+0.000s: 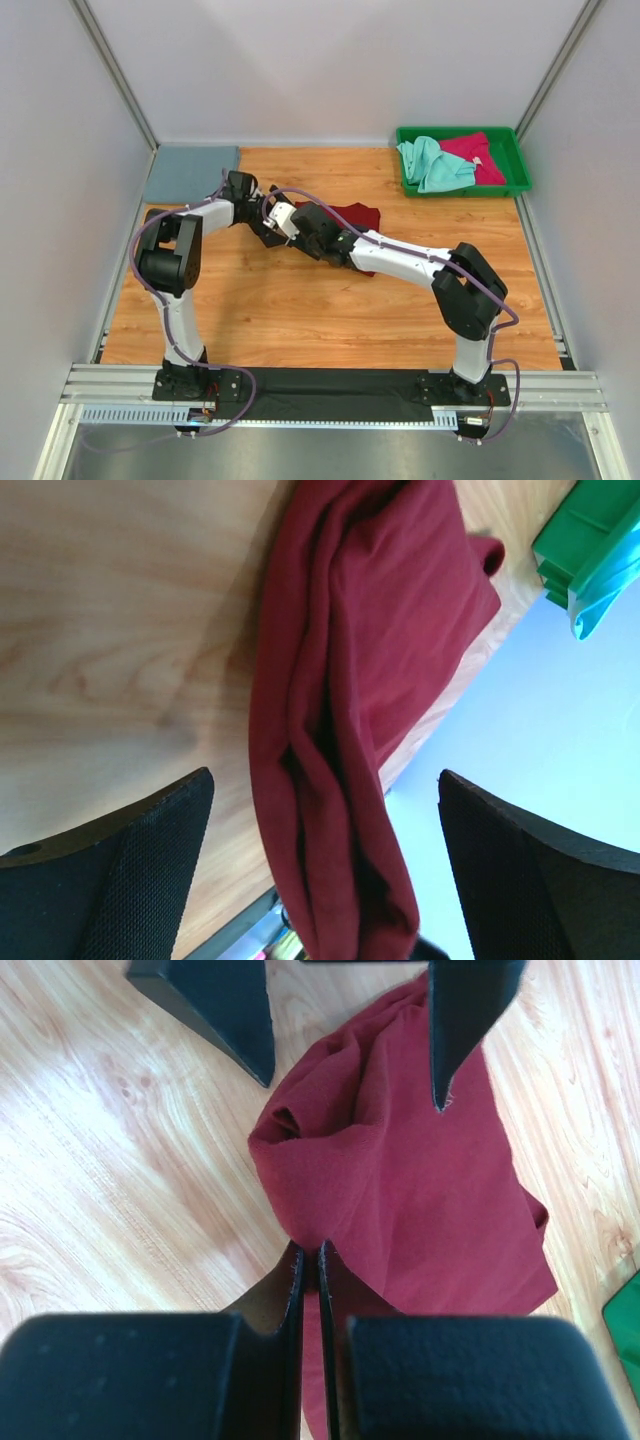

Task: Fold and stack the t-shirts
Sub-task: Neatly place the folded tshirt to the corner

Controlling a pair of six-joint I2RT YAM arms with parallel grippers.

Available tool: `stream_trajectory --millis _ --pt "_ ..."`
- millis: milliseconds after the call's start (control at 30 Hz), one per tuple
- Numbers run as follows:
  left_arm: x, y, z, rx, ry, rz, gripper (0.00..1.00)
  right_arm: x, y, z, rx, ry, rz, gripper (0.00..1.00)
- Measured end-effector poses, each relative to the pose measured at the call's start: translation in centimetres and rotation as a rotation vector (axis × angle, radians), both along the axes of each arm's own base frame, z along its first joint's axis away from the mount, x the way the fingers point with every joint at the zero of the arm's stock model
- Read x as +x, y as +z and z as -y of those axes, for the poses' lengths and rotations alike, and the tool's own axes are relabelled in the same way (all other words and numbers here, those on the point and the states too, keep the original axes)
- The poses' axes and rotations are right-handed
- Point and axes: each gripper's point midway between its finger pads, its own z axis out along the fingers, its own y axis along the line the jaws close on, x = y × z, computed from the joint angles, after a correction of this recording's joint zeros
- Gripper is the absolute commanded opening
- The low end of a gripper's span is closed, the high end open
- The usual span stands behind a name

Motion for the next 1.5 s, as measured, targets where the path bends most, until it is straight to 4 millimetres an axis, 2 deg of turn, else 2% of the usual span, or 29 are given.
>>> stream_trajectory --millis 133,233,333,367,433,467,500,567,633,667,700,767,900,1000,1100,1200,1367,1500 --pt "1.2 -1.4 0.8 0.010 -0.016 -0.020 0.91 0.1 0.8 0.1 0.029 -0.017 0.000 0.00" --pt "1.7 -2.0 1.4 0.007 -0.032 -0.042 0.82 0.0 0.9 0.2 0.048 -0.027 -0.007 0.00" --pt "2.2 -2.2 1.4 0.021 -0.032 -0.030 0.69 -0.1 0.8 0.3 0.060 -0.034 -0.021 0.00" --pt "2.4 -2.3 1.4 0.027 -0.034 -0.027 0.55 -0.1 0.8 0.3 0.064 -0.035 -0.025 0.00" --pt "2.9 -2.7 1.4 0.043 -0.038 -0.017 0.35 -0.2 0.7 0.2 0.075 -0.039 -0.036 0.01" --pt "3.3 -2.9 1.4 0.048 -0.043 -0.010 0.05 -0.3 0.7 0.2 0.080 -0.040 -0.040 0.13" --pt "3.8 -3.1 1.5 0.055 -0.051 -0.002 0.00 -0.4 0.7 0.2 0.087 -0.043 -0.045 0.26" --pt "5.0 -3.3 1.6 0.076 -0.084 0.029 0.00 -0.7 0.9 0.4 0.107 -0.055 -0.060 0.53" --pt "6.4 -3.1 1.6 0.110 -0.113 0.080 0.00 -1.1 1.6 0.9 0.129 -0.069 -0.060 0.66" --pt "6.7 -3.1 1.4 0.134 -0.122 0.097 0.00 -1.3 2.1 1.2 0.139 -0.079 -0.056 0.77" --pt "6.9 -2.9 1.1 0.164 -0.133 0.116 0.00 -1.6 2.9 2.1 0.150 -0.102 -0.044 0.80" --pt "7.3 -2.4 0.3 0.228 -0.156 0.156 0.00 -2.0 4.3 3.6 0.168 -0.137 -0.021 0.84" --pt "7.5 -1.2 -2.1 0.402 -0.208 0.205 0.00 -2.9 7.4 8.7 0.225 -0.250 0.026 0.87" --pt "8.3 0.8 -4.2 0.543 -0.246 0.257 0.00 -4.0 8.3 12.9 0.259 -0.330 0.049 0.89" --pt "9.9 3.3 -6.0 0.674 -0.267 0.334 0.00 -5.6 8.0 16.0 0.275 -0.384 0.054 0.89" --pt "11.2 5.8 -8.4 0.826 -0.277 0.396 0.00 -7.2 6.8 17.3 0.275 -0.401 0.032 0.89" --pt "13.3 10.8 -11.9 1.030 -0.247 0.490 0.00 -8.6 5.3 18.4 0.271 -0.429 -0.009 0.89" --pt "14.5 12.5 -14.3 1.153 -0.233 0.532 0.00 -8.9 5.6 18.7 0.285 -0.433 -0.006 0.90"
